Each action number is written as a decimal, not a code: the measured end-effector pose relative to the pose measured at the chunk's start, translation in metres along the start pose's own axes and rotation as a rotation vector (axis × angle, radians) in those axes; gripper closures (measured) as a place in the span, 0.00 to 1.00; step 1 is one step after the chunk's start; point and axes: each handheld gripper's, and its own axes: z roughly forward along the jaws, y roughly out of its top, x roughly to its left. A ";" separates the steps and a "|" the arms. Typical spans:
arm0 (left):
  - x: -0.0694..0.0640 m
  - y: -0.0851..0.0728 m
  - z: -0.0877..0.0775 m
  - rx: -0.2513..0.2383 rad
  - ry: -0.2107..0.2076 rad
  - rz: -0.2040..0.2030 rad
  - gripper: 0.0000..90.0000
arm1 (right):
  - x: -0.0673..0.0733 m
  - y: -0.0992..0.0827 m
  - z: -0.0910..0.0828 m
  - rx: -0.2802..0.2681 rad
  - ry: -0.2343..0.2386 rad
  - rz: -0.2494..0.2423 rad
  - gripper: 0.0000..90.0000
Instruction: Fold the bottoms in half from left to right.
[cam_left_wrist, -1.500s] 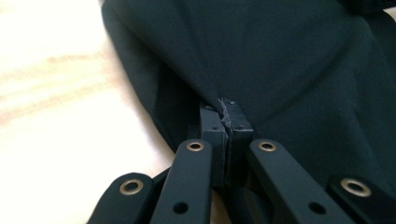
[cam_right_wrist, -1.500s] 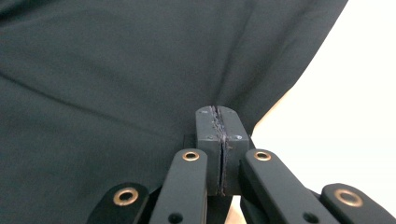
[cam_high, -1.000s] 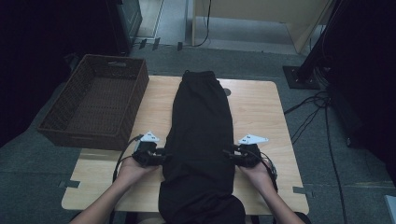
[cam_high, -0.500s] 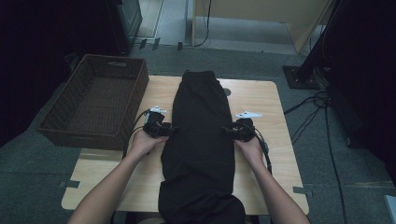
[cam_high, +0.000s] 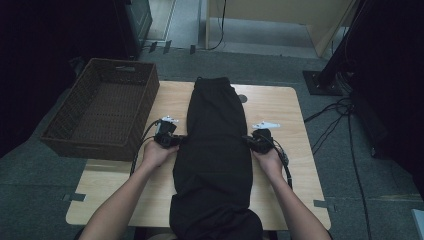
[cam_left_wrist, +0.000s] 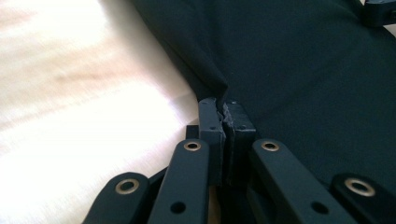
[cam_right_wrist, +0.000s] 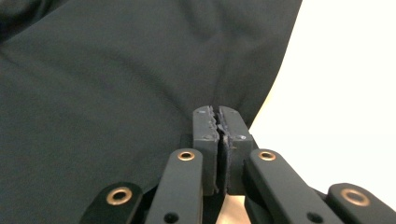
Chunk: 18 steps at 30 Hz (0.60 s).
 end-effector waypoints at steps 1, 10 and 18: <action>-0.004 -0.004 -0.003 0.009 0.002 0.020 0.98 | 0.002 -0.003 -0.004 0.015 0.013 -0.005 0.97; -0.037 -0.049 -0.047 0.026 -0.033 0.060 0.65 | 0.031 -0.048 -0.061 0.068 0.142 -0.044 0.71; -0.018 -0.008 -0.029 -0.028 0.010 0.037 0.52 | 0.010 -0.021 -0.037 -0.042 0.115 -0.014 0.53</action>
